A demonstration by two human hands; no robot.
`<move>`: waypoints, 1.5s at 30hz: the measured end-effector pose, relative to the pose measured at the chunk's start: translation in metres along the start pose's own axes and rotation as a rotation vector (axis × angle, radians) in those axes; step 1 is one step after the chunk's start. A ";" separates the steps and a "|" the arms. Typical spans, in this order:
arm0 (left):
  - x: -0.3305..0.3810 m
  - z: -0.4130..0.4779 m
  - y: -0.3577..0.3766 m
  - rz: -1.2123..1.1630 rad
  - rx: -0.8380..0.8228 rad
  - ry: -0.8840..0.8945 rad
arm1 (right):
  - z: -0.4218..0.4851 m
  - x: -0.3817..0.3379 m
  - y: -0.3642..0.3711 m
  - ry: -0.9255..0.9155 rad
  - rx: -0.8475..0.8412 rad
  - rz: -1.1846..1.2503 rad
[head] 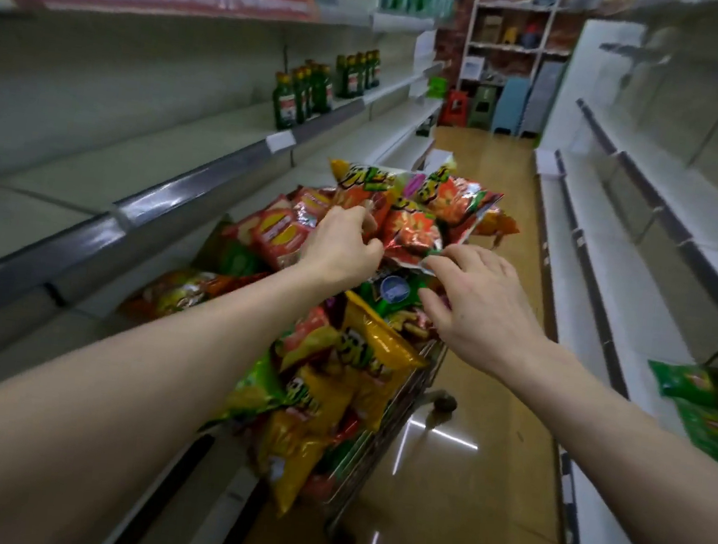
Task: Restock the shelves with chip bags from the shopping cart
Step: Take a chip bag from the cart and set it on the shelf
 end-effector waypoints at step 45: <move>-0.098 -0.040 0.088 -0.846 -0.363 -0.250 | 0.079 0.015 0.077 0.491 0.045 1.151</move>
Point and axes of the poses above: each hand's wrist, its own z-axis towards the middle knuckle, its own y-axis out of the palm, x = y × z, the point moved 6 cm from there along z, towards the middle knuckle, and after that the axes turned 6 degrees about y, right-handed, at the moved point
